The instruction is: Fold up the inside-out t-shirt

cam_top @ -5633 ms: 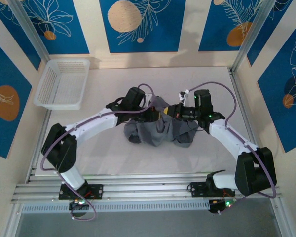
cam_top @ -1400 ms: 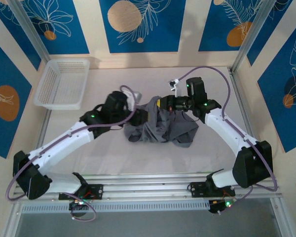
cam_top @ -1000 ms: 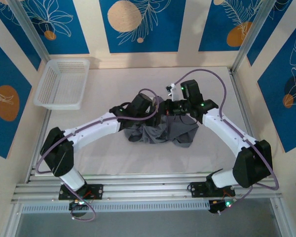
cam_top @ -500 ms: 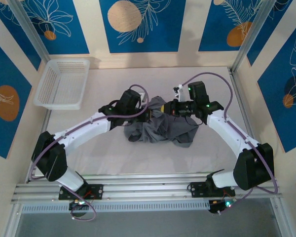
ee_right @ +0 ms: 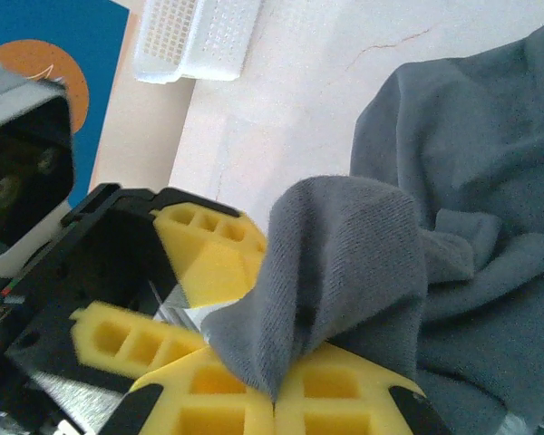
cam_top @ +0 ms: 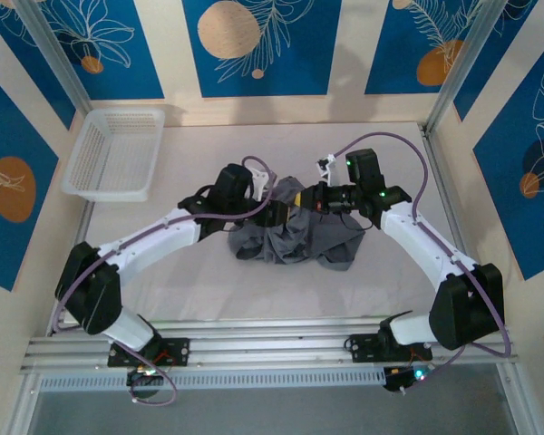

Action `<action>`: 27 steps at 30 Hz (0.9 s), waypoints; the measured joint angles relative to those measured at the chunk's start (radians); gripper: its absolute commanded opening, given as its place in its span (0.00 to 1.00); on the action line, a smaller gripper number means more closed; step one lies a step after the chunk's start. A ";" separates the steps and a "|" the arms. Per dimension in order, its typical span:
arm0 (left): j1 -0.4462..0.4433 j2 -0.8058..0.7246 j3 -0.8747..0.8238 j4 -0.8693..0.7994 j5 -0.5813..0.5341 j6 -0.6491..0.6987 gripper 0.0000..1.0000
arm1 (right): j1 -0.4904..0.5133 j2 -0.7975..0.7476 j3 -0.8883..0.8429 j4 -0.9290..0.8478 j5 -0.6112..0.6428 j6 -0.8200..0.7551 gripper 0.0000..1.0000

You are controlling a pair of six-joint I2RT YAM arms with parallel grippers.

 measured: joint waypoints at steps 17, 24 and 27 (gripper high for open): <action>0.081 0.045 -0.024 0.168 0.277 -0.172 0.00 | -0.018 -0.030 -0.067 -0.053 0.107 -0.126 0.46; 0.082 0.008 -0.023 0.153 0.317 -0.172 0.00 | 0.004 -0.419 -0.399 0.198 0.295 -0.135 0.47; 0.082 0.008 -0.023 0.148 0.319 -0.173 0.00 | 0.036 -0.555 -0.488 0.285 0.383 -0.117 0.30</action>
